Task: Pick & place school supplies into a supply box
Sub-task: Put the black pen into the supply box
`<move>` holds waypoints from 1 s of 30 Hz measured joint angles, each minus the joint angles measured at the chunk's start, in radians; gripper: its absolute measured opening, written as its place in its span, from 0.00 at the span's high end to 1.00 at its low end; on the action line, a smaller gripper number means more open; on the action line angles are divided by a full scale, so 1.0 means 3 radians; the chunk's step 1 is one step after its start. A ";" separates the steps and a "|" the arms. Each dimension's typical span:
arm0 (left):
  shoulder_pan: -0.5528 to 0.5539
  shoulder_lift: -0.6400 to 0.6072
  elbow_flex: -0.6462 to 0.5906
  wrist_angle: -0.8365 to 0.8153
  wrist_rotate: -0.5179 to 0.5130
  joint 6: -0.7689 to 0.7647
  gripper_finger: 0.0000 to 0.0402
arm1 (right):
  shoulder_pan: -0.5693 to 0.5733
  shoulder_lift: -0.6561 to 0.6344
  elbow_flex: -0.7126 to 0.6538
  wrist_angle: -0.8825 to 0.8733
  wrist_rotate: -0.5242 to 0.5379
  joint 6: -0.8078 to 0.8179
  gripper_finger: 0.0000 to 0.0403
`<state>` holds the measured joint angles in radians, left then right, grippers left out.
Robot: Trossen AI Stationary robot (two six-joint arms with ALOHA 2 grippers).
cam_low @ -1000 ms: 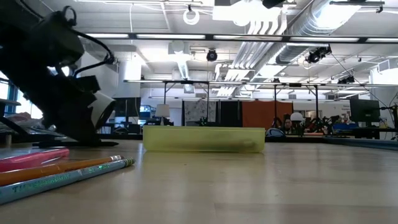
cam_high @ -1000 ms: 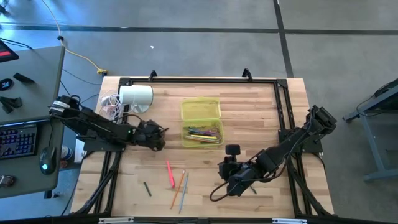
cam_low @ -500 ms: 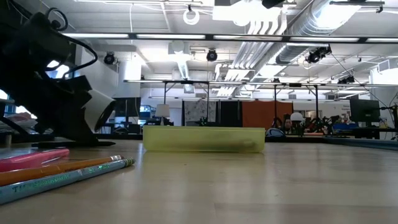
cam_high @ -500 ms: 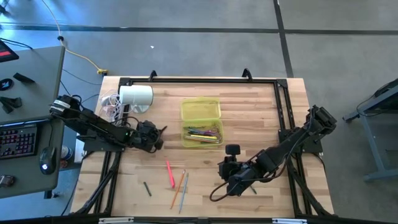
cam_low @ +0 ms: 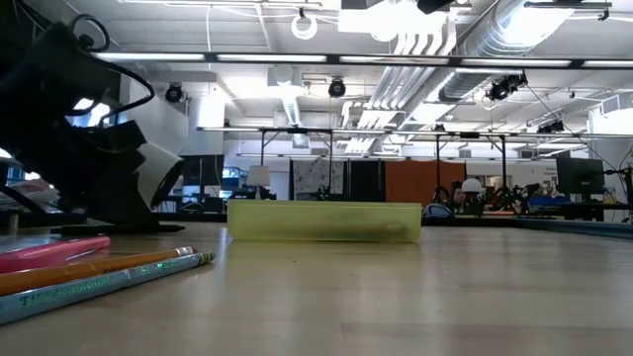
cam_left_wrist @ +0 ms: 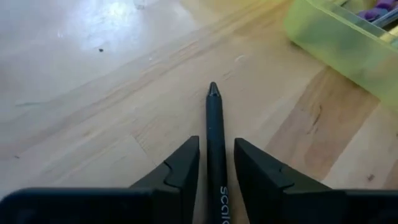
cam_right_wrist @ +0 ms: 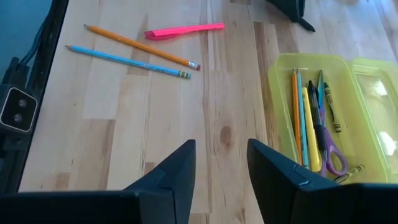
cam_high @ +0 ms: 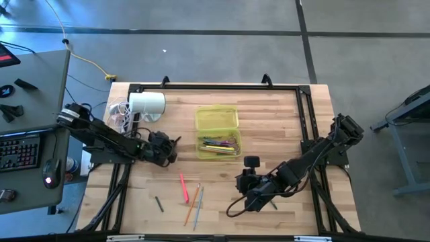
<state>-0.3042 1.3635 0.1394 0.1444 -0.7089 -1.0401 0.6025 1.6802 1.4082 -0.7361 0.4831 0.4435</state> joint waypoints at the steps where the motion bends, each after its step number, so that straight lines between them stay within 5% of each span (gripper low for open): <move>1: 0.0000 0.0030 0.0001 0.0005 -0.0029 0.0000 0.67 | 0.0001 0.0000 0.0000 0.0000 0.0000 0.0001 0.68; 17: 0.0010 0.0125 0.0067 0.0257 -0.0163 0.0234 0.88 | 0.0001 0.0000 0.0000 0.0000 0.0000 -0.0001 0.68; 30: 0.0335 0.0124 0.1543 0.0066 -0.0314 0.2122 0.84 | 0.0000 0.0000 0.0000 0.0003 0.0001 -0.0057 0.68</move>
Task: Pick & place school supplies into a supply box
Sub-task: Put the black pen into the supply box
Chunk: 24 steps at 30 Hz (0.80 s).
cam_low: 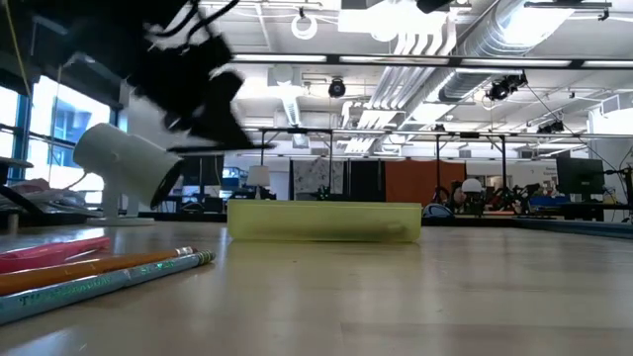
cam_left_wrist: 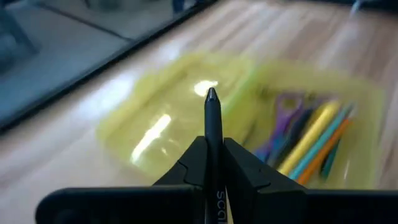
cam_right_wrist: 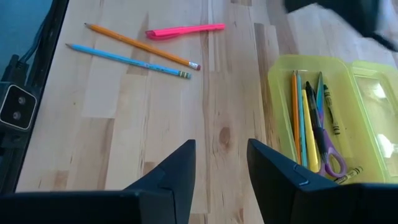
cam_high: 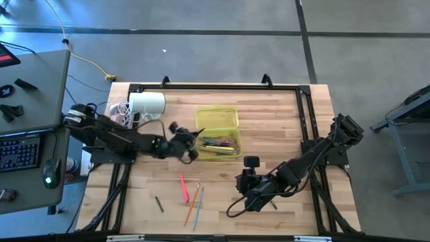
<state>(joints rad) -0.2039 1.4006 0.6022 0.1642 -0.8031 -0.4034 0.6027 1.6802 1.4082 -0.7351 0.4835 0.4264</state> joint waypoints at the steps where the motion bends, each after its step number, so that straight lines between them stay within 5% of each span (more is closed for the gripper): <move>1: 0.0083 -0.0001 0.0116 -0.0029 0.0157 0.0115 0.84 | 0.0000 0.0000 0.0000 0.0000 0.0000 0.0001 0.68; 5: 0.0390 0.0176 0.0490 -0.0034 0.0953 0.0200 0.84 | 0.0001 0.0000 0.0000 0.0000 0.0003 0.0001 0.68; 8: 0.0501 0.0469 0.0671 0.0034 0.1154 0.0226 0.82 | 0.0001 0.0000 0.0001 0.0005 0.0054 0.0000 0.68; 17: 0.0548 0.1373 0.1119 0.0045 0.1350 0.0371 0.81 | 0.0001 0.0000 0.0003 -0.0032 0.0030 0.0281 0.68; 24: 0.0552 0.1600 0.1508 -0.0079 0.1345 0.0508 0.75 | 0.0001 0.0000 0.0003 -0.0250 -0.0629 0.0762 0.68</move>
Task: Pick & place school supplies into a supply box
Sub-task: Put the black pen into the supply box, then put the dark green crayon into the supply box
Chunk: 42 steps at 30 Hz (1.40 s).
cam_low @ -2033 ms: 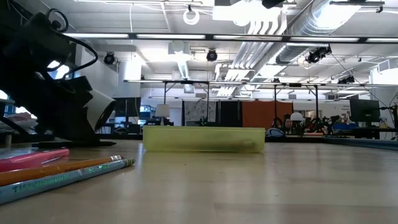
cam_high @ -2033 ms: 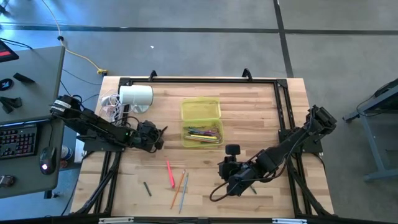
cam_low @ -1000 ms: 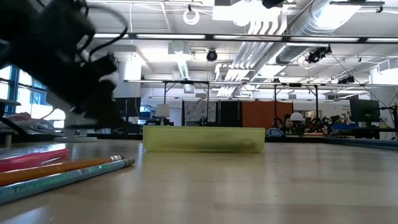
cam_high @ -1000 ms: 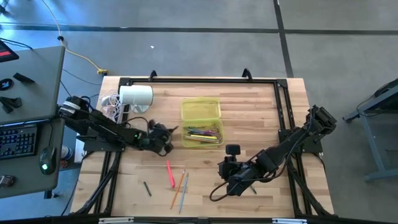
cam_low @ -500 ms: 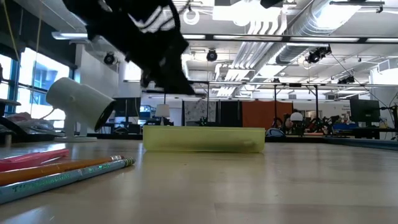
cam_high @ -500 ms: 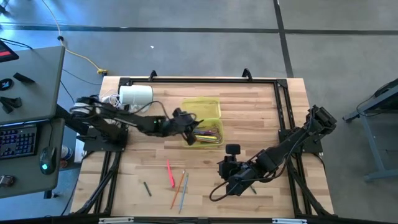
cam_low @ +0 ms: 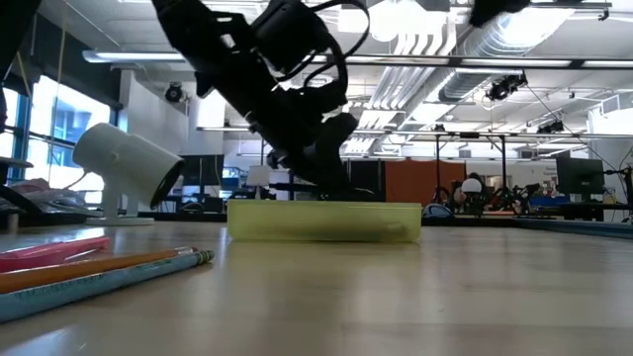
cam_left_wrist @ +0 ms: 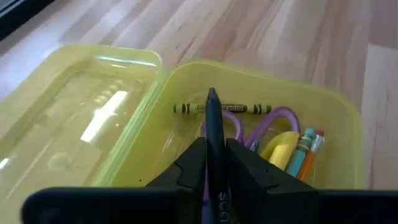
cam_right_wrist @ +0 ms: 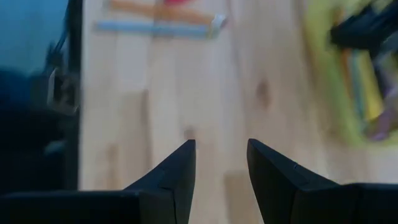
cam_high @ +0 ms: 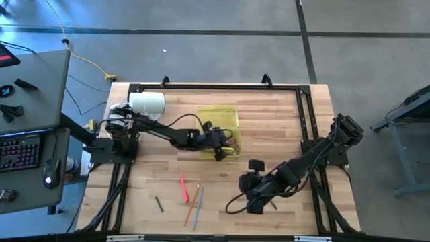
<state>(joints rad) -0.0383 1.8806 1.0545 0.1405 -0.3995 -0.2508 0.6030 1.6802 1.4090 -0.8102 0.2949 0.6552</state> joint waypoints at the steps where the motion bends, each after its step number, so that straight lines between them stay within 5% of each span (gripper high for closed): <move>1: 0.0000 0.0012 0.0051 -0.0044 -0.0002 0.0042 0.73 | 0.0002 0.0000 0.0000 -0.0026 -0.0110 0.0028 0.68; 5: 0.0000 0.0024 0.0177 -0.0157 0.0006 0.0156 0.61 | 0.0008 0.0000 0.0000 -0.0039 -0.0335 -0.0041 0.68; 8: -0.0003 0.0025 0.0218 -0.0161 -0.0023 0.0174 0.55 | -0.0006 0.0000 0.0000 0.0018 -0.0179 -0.0284 0.68; 11: -0.0009 -0.0030 0.0280 -0.0257 -0.0021 0.0171 0.52 | -0.0012 0.0006 0.0000 -0.0039 -0.0245 0.0016 0.68; 19: -0.0077 -0.0221 0.0685 -0.1181 -0.0069 0.0123 0.59 | 0.0376 0.0236 -0.0001 -0.0746 -0.0607 0.1410 0.68; 25: -0.0070 -0.0218 0.0826 -0.1319 -0.0026 0.0122 0.64 | 0.0592 0.0591 -0.0001 -0.0989 -0.0862 0.2188 0.68; 33: -0.0070 -0.0218 0.0829 -0.1441 0.0085 -0.0042 0.67 | 0.0548 0.0861 -0.0001 -0.1180 -0.1065 0.2293 0.68; 42: -0.0070 -0.0218 0.0828 -0.1505 0.0157 -0.0164 0.68 | 0.0455 0.0865 -0.0001 -0.1220 -0.0809 0.2363 0.68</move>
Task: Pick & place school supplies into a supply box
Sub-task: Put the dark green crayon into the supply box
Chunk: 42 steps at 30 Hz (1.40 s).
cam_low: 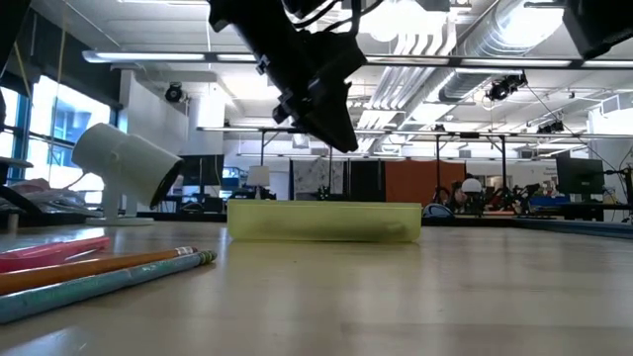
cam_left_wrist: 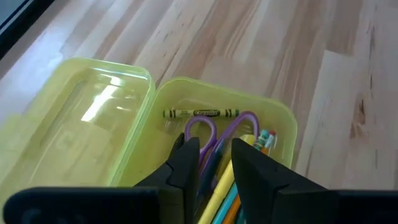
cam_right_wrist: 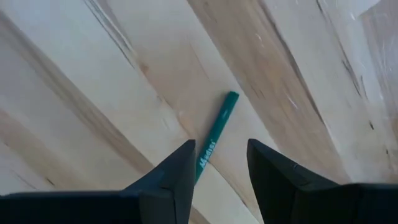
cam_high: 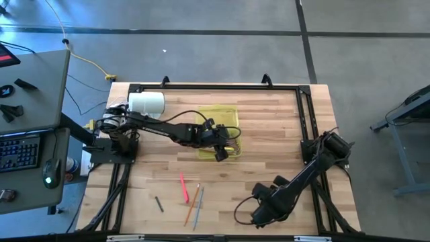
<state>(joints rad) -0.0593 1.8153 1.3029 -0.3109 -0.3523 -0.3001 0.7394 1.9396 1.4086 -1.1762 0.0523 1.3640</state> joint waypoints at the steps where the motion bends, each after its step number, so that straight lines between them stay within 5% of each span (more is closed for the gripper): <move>1: 0.0000 0.0000 0.0000 0.0002 0.0016 -0.0005 0.68 | -0.0001 0.0000 0.0000 0.0001 0.0007 0.0021 0.68; 19: 0.0000 0.0000 -0.0003 -0.0050 0.0102 -0.0009 0.69 | -0.0001 -0.0028 -0.0802 0.0780 -0.0222 0.0230 0.68; 28: 0.0000 0.0000 -0.0003 -0.0120 0.0101 -0.0008 0.68 | 0.0046 -0.0311 -0.0536 0.0321 -0.0111 -0.0577 0.68; 37: -0.0001 0.0000 -0.0003 -0.0184 0.0102 -0.0162 0.69 | 0.0688 -0.0558 -0.0484 0.0746 0.0064 -0.1472 0.68; 42: 0.0000 0.0000 -0.0003 -0.0165 0.0103 -0.0164 0.69 | 0.1067 -0.0553 -0.0775 0.1585 0.0340 -0.1462 0.68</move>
<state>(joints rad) -0.0594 1.8153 1.3022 -0.3603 -0.3215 -0.3492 1.0593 1.7737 1.1761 -0.7005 0.1544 0.9254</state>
